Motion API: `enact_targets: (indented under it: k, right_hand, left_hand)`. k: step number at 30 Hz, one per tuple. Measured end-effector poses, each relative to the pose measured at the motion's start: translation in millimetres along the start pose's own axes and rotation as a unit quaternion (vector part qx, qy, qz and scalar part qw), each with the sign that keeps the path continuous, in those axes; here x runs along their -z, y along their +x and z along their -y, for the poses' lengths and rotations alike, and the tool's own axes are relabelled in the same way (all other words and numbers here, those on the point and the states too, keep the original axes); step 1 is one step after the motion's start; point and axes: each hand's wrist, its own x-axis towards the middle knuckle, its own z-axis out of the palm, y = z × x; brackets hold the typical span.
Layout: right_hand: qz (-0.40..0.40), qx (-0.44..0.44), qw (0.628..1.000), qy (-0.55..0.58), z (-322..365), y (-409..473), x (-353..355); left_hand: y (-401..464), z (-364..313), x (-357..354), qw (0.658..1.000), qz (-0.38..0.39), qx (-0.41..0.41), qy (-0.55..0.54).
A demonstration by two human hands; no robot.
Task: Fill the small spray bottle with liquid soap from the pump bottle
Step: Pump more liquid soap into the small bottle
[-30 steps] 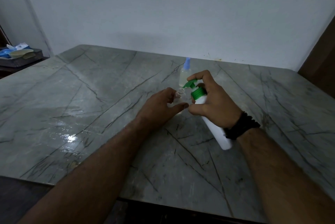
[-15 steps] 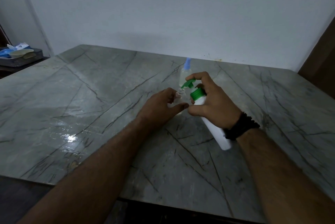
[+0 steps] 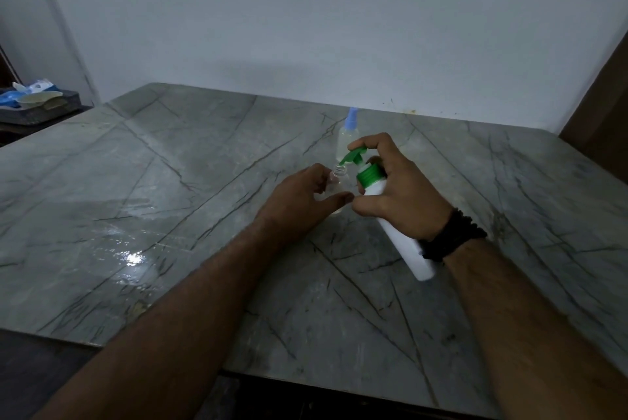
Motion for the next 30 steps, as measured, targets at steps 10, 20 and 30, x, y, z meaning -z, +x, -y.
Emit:
enact_targets:
  k: [10,20,30]
  right_hand:
    - [-0.001,-0.001,1.0,0.012,-0.7,-0.3,0.0]
    - [-0.005,-0.005,1.0,0.02,-1.8,0.5,1.6]
    - [0.004,-0.005,1.0,0.025,-1.4,0.8,2.0]
  left_hand:
    - [0.4,1.1,-0.5,1.0,-0.005,-0.002,-0.001]
    - [1.7,3.9,-1.5,1.0,-0.004,-0.01,-0.006]
    - [2.3,5.1,-2.7,1.0,-0.008,-0.007,0.001]
